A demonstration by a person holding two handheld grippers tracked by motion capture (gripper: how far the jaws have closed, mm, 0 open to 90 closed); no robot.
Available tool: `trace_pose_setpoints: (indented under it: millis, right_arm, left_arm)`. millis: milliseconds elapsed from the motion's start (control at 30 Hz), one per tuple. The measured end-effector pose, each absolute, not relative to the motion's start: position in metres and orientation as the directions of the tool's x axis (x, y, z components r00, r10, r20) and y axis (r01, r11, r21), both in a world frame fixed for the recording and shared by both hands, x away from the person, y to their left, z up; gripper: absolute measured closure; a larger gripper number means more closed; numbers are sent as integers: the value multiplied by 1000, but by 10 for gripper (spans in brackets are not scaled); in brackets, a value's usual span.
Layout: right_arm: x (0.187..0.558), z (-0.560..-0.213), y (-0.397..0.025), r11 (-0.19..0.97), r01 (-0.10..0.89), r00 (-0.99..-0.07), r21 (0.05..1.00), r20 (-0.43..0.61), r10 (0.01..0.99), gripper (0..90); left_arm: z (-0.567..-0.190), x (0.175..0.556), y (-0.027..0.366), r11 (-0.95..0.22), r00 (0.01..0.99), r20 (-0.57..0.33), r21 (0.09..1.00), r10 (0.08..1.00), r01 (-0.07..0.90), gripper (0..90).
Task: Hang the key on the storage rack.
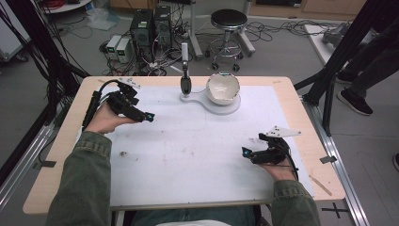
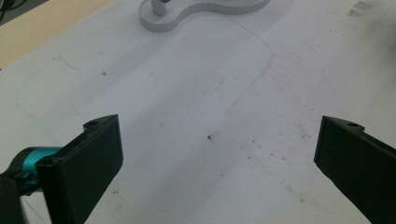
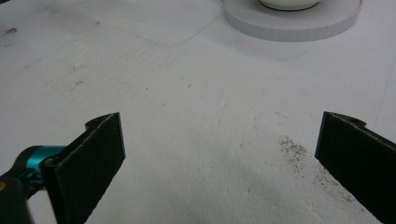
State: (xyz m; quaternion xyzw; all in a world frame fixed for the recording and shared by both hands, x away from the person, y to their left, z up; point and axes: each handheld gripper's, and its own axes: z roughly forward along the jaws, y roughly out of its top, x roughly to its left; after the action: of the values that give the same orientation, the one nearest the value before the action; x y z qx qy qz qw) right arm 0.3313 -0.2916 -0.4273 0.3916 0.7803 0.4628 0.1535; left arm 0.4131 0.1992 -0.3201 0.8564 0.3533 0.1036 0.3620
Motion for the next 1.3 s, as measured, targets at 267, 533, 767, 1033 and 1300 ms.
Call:
trace_pose_setpoints:
  millis: [267,533,767,1033,1300]
  right_arm:
    - [331,-428,-291,267,470,-646,841,122,754,4]
    - [331,-428,-291,268,474,-645,838,123,754,4]
    - [332,-430,-290,283,483,-655,829,127,745,4]
    - [333,-431,-289,294,490,-661,820,130,739,4]
    - [332,-431,-288,300,489,-662,819,125,739,4]
  left_arm:
    - [-330,397,220,-458,707,-76,712,703,532,23]
    - [-343,385,237,-426,683,-86,723,725,544,23]
    - [-357,370,253,-405,671,-79,743,737,533,23]
    - [-375,344,273,-340,632,-80,787,771,514,23]
    - [-401,316,296,-289,574,-67,813,816,506,23]
